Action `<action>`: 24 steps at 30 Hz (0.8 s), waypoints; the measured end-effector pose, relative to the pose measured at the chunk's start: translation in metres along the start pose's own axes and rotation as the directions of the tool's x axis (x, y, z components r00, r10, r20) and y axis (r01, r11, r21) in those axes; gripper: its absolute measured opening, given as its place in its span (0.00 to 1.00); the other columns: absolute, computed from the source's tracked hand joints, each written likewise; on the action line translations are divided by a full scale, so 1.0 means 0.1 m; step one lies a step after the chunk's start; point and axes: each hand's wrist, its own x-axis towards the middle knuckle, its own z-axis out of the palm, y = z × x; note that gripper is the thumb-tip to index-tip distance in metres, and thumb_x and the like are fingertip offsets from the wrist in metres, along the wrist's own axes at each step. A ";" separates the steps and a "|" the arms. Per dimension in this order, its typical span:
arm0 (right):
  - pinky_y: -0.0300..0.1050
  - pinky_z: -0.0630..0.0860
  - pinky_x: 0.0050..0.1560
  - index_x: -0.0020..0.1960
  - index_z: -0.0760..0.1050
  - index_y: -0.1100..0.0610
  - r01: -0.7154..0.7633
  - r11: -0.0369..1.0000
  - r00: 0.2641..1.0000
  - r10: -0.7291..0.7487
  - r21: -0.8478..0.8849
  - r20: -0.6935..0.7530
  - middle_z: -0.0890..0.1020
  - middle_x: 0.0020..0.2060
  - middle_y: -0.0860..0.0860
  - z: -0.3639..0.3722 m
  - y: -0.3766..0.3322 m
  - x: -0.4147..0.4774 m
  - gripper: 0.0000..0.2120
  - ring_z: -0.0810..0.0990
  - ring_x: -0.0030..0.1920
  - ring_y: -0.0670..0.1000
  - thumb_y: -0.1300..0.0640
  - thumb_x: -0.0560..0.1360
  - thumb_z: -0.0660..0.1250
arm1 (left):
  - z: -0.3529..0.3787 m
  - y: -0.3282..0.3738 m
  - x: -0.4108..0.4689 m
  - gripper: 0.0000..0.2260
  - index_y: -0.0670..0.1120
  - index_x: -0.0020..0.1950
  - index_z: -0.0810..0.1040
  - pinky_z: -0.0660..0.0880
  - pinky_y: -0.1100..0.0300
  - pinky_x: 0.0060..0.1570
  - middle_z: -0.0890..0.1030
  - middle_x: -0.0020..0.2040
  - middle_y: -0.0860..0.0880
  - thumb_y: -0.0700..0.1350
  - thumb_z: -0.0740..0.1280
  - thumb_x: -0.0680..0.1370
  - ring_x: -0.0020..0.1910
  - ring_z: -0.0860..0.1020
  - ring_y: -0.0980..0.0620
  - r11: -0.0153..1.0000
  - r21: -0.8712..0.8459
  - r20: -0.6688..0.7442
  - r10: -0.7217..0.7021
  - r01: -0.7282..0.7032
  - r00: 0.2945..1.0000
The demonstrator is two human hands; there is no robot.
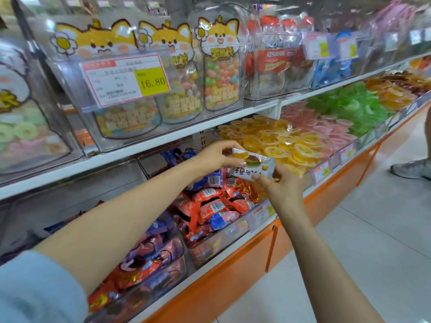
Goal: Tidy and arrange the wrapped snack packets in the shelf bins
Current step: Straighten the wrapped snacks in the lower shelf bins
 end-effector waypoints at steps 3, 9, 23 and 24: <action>0.47 0.69 0.41 0.47 0.77 0.55 -0.003 0.999 0.985 -0.004 -0.042 -0.171 0.79 0.41 0.50 -0.02 0.02 0.01 0.07 0.76 0.44 0.52 0.54 0.72 0.71 | 0.02 -0.03 -0.03 0.13 0.46 0.53 0.72 0.74 0.64 0.50 0.77 0.51 0.50 0.39 0.71 0.72 0.48 0.76 0.55 0.997 -0.014 0.034 -0.081 0.082 0.996; 0.43 0.62 0.40 0.53 0.77 0.57 -0.052 0.998 0.950 0.035 -0.047 -0.310 0.77 0.44 0.50 -0.12 0.03 0.03 0.12 0.73 0.43 0.52 0.51 0.73 0.70 | -0.01 -0.09 -0.16 0.30 0.51 0.72 0.64 0.63 0.59 0.68 0.63 0.72 0.53 0.36 0.70 0.73 0.72 0.60 0.56 0.880 0.473 0.650 -0.377 0.038 0.660; 0.51 0.72 0.40 0.41 0.73 0.57 -0.015 0.999 0.970 0.027 0.049 -0.243 0.71 0.32 0.47 -0.03 0.04 0.02 0.10 0.72 0.37 0.54 0.53 0.71 0.72 | 0.11 -0.23 -0.09 0.15 0.48 0.56 0.74 0.71 0.53 0.52 0.71 0.58 0.42 0.33 0.66 0.73 0.56 0.72 0.43 0.821 0.554 0.340 -0.073 -0.137 0.938; 0.52 0.73 0.41 0.40 0.73 0.56 -0.016 0.999 0.971 0.028 0.052 -0.239 0.71 0.32 0.47 -0.03 0.05 0.03 0.10 0.73 0.37 0.54 0.53 0.71 0.72 | 0.06 -0.22 -0.07 0.15 0.47 0.57 0.74 0.70 0.54 0.52 0.71 0.58 0.42 0.34 0.66 0.74 0.55 0.72 0.44 0.825 0.554 0.250 -0.040 -0.109 0.967</action>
